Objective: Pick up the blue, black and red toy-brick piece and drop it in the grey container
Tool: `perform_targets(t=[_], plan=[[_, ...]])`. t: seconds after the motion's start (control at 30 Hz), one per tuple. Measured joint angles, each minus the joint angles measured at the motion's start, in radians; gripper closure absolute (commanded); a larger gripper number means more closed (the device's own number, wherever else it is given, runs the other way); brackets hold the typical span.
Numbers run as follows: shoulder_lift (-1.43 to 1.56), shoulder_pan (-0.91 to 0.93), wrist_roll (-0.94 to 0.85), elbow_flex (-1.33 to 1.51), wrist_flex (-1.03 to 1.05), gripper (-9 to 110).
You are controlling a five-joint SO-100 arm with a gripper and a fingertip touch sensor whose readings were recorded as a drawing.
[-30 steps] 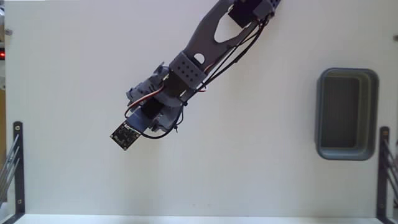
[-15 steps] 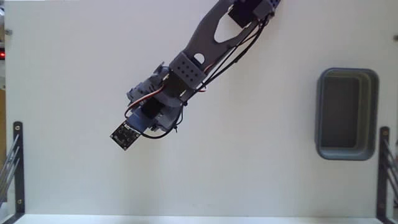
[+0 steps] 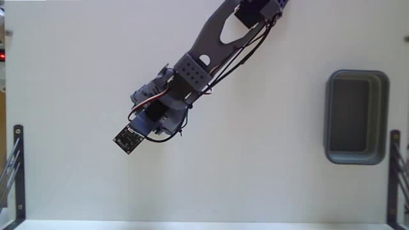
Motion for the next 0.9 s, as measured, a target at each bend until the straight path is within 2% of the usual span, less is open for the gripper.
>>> perform_targets(t=[0.9], plan=[[0.000,0.000,0.000,0.000,0.000,53]])
